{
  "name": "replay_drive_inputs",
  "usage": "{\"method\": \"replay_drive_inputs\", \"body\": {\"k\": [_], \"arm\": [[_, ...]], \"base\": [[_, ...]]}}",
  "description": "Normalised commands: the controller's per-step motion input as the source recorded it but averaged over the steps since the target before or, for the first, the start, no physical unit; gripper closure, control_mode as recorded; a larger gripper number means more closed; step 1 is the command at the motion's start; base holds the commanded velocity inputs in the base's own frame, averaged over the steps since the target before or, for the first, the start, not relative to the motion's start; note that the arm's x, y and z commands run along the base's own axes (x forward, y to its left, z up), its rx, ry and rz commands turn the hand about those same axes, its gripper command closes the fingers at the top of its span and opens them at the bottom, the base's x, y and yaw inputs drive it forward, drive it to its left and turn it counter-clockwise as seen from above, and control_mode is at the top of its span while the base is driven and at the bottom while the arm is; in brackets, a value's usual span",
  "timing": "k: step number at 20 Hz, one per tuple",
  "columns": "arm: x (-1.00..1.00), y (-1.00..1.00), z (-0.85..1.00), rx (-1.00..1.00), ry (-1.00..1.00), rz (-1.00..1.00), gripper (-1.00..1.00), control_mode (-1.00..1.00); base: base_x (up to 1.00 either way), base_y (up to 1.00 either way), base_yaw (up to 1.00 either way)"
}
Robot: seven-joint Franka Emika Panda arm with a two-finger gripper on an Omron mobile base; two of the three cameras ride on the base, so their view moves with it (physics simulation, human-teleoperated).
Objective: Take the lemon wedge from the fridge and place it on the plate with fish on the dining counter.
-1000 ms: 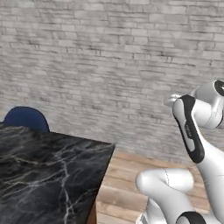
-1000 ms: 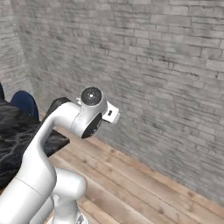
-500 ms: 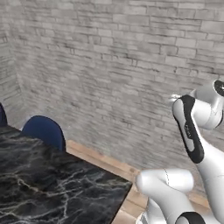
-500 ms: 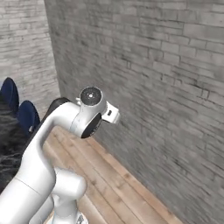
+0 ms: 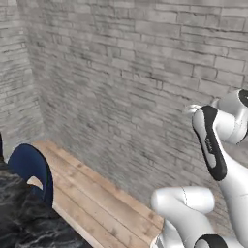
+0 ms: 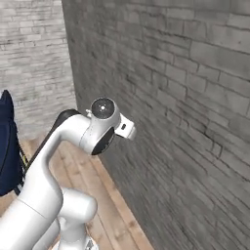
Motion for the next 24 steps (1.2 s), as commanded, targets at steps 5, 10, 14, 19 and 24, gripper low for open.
{"method": "replay_drive_inputs", "body": {"k": [5,10,14,19,24], "arm": [[0.0,0.0,0.0,0.0,0.0,0.0,1.0,1.0],[0.0,0.0,0.0,0.0,0.0,0.0,1.0,1.0],[0.0,0.0,0.0,0.0,0.0,0.0,1.0,1.0],[0.0,0.0,0.0,0.0,0.0,0.0,1.0,1.0],[0.0,0.0,0.0,0.0,0.0,0.0,1.0,1.0]], "base": [[0.81,-0.01,0.69],[0.67,-0.05,0.69],[0.62,-0.3,0.56],[0.78,-0.6,0.42],[0.86,-0.58,0.41]]}}
